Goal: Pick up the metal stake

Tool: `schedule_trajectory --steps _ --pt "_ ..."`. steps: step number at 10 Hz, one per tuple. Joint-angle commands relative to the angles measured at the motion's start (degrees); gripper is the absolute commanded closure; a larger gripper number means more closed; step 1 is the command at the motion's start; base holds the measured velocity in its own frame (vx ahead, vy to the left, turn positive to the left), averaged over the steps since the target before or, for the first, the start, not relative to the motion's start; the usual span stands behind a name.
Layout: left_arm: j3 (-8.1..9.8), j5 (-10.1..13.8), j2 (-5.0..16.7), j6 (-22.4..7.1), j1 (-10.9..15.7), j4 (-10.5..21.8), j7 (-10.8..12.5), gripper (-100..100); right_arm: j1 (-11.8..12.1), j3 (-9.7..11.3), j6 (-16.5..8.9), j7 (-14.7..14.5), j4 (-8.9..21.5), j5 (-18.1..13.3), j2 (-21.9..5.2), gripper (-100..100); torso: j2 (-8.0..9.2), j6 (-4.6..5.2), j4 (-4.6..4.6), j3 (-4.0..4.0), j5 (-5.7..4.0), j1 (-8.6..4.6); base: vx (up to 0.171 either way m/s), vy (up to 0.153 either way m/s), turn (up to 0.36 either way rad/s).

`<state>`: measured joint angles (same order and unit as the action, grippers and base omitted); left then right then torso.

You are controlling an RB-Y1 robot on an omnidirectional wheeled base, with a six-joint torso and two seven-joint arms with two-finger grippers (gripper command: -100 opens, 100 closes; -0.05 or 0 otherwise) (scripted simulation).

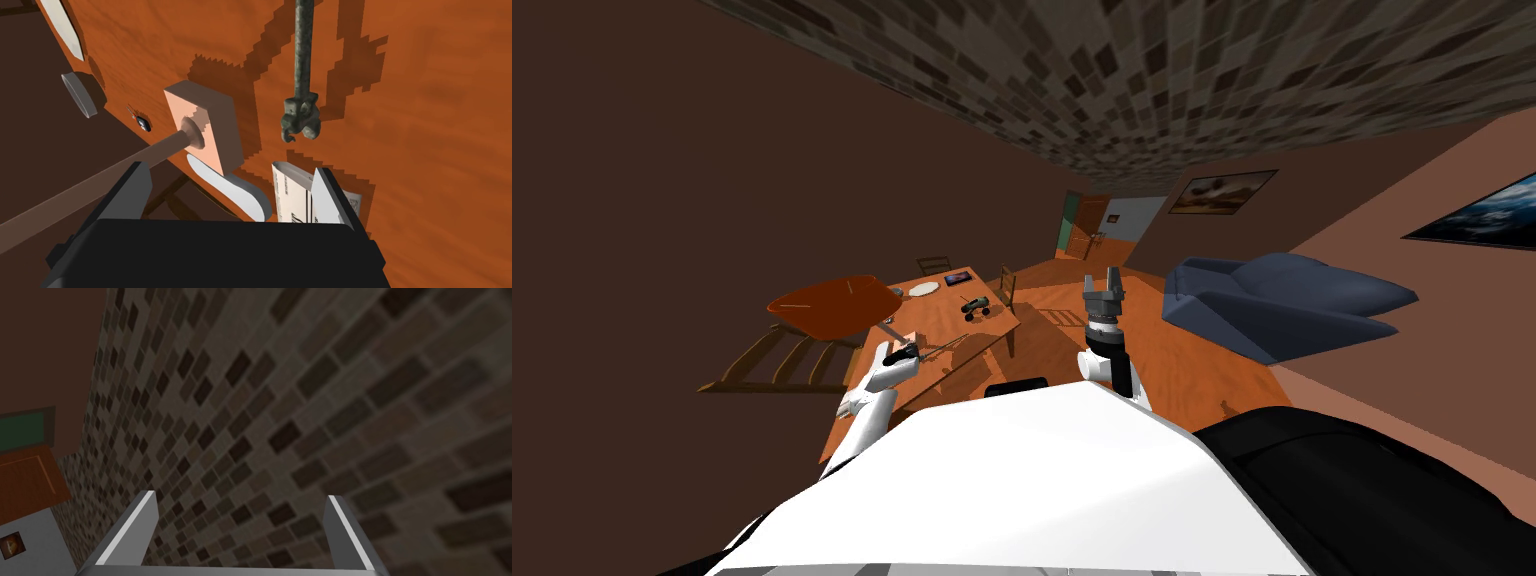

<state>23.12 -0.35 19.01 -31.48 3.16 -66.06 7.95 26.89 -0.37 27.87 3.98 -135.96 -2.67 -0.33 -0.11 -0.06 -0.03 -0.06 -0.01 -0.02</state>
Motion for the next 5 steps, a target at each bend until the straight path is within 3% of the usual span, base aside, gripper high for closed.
schedule_trajectory --steps 1,5 --pt "0.83 0.6 0.6 -2.3 1.7 2.9 -0.2 -100 0.0 0.0 0.0 0.0 0.0 0.0 0.0 0 0.0 0.0 0.0 0.0 0.0 0.0 0.037 -0.014 -0.048" --pt "2.25 1.2 1.2 -5.6 4.7 7.6 -0.6 -100 0.0 0.0 0.0 0.0 0.0 0.0 0.0 0 -0.02 0.0 0.0 -0.01 -0.01 0.0 0.034 -0.011 -0.028"
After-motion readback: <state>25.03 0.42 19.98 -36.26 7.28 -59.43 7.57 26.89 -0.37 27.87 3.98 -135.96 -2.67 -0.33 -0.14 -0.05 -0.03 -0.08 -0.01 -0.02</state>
